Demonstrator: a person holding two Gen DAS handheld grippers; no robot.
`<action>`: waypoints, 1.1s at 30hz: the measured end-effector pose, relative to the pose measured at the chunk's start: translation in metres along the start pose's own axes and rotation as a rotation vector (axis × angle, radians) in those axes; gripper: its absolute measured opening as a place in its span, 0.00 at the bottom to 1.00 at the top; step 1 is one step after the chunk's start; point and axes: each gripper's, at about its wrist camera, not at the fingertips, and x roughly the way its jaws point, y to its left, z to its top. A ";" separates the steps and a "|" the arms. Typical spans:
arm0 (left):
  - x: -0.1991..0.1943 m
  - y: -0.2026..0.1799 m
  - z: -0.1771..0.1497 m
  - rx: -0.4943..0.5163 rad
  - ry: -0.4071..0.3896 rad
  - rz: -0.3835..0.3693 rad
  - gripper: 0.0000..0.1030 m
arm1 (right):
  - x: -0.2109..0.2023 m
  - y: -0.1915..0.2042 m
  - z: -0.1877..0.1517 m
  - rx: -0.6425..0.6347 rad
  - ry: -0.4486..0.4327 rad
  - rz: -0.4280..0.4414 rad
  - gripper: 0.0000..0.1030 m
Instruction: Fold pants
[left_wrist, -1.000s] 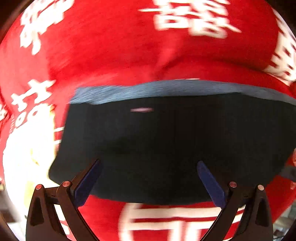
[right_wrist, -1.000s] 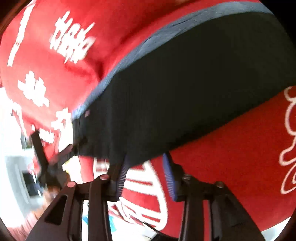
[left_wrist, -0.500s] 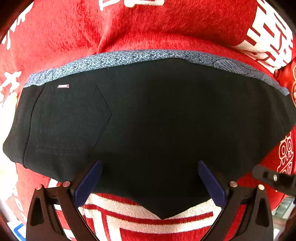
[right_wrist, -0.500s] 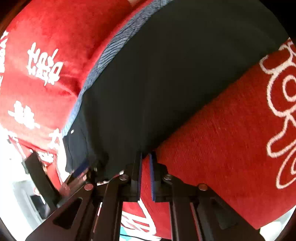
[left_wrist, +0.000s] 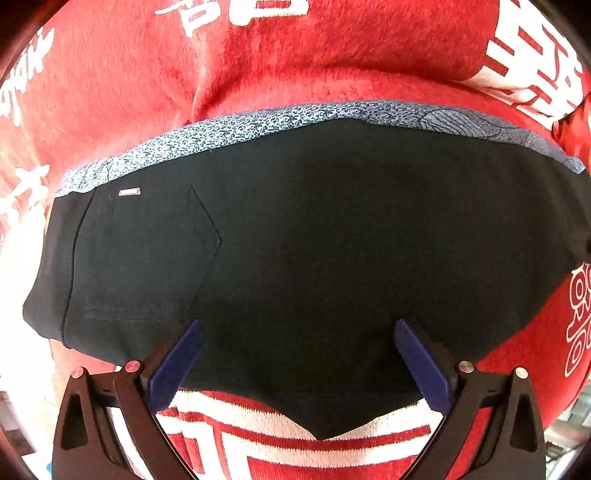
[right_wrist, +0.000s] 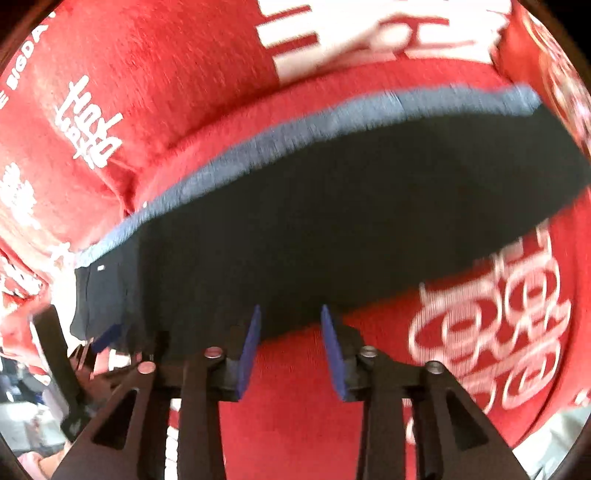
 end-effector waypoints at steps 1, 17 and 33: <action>-0.001 0.000 0.002 -0.003 0.012 0.005 1.00 | 0.003 -0.001 0.009 -0.023 -0.010 -0.006 0.40; 0.045 -0.059 0.143 -0.172 0.001 0.079 1.00 | 0.040 -0.051 0.120 -0.176 -0.043 -0.054 0.32; 0.024 -0.168 0.128 0.009 0.066 0.048 1.00 | -0.017 -0.177 0.101 -0.016 -0.054 -0.251 0.35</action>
